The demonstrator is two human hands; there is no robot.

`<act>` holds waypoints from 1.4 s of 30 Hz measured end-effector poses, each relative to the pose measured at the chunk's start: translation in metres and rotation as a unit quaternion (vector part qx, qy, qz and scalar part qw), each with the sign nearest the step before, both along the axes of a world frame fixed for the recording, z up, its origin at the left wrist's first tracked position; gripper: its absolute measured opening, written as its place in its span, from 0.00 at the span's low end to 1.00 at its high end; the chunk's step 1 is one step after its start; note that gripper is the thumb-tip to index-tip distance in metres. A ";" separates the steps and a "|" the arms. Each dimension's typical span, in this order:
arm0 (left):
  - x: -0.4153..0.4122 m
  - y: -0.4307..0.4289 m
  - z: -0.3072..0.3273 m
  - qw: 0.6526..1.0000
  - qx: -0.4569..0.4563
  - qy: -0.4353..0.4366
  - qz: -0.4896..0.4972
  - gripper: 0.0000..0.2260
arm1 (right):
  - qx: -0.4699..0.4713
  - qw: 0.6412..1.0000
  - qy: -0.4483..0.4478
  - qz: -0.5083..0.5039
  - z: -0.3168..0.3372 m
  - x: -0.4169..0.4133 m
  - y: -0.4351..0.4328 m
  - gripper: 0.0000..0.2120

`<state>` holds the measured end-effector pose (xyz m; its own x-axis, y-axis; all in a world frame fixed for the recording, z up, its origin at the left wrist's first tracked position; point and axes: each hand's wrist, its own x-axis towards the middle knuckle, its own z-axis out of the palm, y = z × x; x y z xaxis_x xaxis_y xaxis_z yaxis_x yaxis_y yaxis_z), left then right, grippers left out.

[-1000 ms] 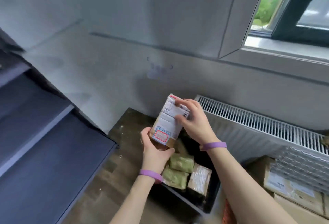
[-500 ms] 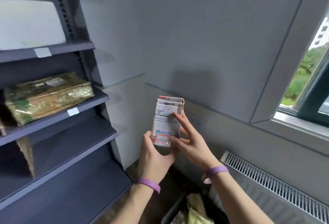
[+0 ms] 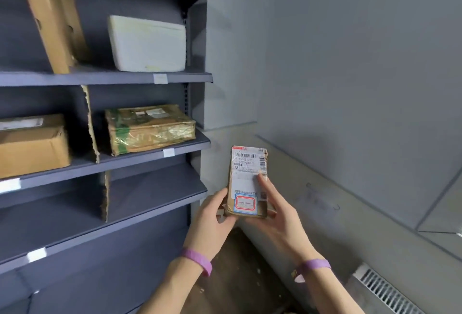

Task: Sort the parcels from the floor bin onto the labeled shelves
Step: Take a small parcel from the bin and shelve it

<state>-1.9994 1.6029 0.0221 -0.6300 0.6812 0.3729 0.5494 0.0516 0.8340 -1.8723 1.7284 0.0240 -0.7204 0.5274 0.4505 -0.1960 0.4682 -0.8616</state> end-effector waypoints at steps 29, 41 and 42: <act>-0.225 -0.253 0.068 0.909 -0.134 0.123 0.375 0.24 | 0.088 0.981 0.064 0.163 0.065 -0.332 -0.164 0.33; -0.346 -0.317 0.190 0.863 -0.191 0.257 0.390 0.28 | 0.151 0.958 0.150 0.191 0.187 -0.477 -0.236 0.23; -0.360 -0.317 0.197 0.860 -0.195 0.272 0.384 0.28 | 0.155 0.959 0.147 0.188 0.193 -0.488 -0.241 0.22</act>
<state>-2.3592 1.2857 0.2194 -0.7548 0.2817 0.5924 0.5316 0.7918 0.3007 -2.3601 1.4872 0.2174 -0.6515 0.0641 0.7559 -0.6134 0.5418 -0.5746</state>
